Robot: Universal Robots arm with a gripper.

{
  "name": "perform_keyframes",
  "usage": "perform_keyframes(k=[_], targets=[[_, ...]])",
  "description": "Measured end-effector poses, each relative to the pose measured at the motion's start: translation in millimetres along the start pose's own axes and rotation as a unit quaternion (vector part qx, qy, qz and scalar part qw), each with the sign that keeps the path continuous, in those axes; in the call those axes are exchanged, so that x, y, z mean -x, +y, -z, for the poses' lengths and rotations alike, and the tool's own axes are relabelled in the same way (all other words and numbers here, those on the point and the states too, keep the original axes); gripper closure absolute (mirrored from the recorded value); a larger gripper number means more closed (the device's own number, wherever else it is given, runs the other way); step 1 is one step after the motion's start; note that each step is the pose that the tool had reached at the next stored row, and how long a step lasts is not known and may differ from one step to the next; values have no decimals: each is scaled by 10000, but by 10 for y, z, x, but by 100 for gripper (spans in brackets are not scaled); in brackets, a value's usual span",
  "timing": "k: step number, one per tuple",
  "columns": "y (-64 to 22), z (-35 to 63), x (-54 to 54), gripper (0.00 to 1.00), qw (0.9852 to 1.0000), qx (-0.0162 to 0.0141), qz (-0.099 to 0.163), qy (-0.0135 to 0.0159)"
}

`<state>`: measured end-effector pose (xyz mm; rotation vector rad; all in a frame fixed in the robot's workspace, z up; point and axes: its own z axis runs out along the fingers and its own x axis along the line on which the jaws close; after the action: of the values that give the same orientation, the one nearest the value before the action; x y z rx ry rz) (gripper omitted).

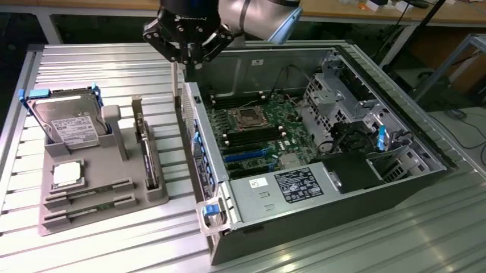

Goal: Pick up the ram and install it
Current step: 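Reach for the ram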

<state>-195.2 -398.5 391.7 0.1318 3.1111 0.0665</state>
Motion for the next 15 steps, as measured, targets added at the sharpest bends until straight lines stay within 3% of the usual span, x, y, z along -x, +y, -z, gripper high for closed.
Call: perform_keyframes(k=[1,8,10,15], targets=[[-9,0,-114,89,10000,0,0,0],[-44,0,-517,89,10000,0,0,0],[-62,1,-726,89,10000,0,0,0],[-86,2,-1001,89,10000,0,0,0]])
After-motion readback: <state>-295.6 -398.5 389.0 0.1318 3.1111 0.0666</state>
